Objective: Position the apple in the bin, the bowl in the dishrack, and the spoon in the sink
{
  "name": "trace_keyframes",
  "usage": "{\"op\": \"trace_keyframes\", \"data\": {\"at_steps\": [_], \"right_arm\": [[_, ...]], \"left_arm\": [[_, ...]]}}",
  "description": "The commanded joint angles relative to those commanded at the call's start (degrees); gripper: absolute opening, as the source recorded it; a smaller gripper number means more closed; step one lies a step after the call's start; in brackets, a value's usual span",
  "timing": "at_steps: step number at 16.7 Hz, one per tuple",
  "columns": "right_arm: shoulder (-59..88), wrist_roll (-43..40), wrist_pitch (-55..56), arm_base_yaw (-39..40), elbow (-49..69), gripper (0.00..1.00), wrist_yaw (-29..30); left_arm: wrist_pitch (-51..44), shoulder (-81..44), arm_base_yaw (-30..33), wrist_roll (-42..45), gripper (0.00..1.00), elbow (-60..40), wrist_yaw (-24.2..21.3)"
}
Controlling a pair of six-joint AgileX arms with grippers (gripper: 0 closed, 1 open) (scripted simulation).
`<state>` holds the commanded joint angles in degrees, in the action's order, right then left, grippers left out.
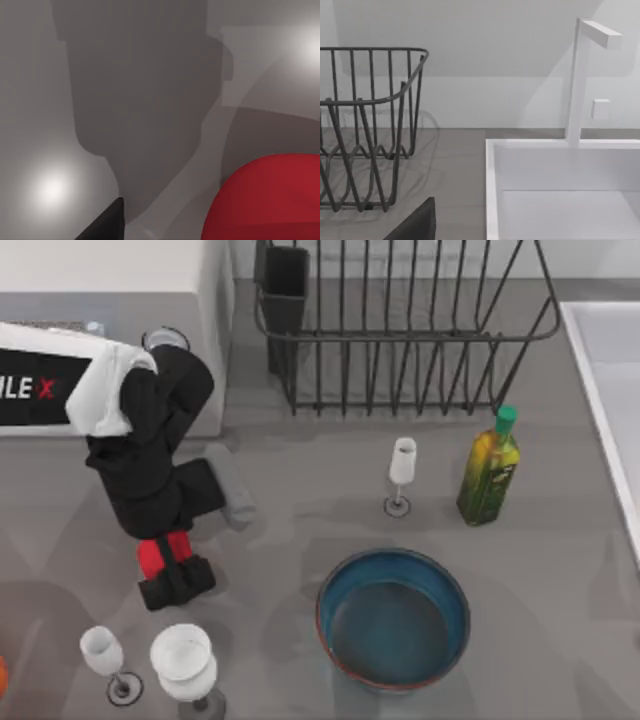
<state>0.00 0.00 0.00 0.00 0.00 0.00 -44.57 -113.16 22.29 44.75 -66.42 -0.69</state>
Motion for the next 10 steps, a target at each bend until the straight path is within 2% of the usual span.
{"op": "trace_keyframes", "data": {"at_steps": [9, 10], "right_arm": [[0.0, 0.0, 0.0, 0.0, 0.0, 1.0, 0.0], [0.0, 0.0, 0.0, 0.0, 0.0, 1.0, 0.0]], "left_arm": [[0.0, 0.0, 0.0, 0.0, 0.02, 0.0, 0.0], [0.0, 0.0, 0.0, 0.0, 0.0, 0.0, 0.0]]}}
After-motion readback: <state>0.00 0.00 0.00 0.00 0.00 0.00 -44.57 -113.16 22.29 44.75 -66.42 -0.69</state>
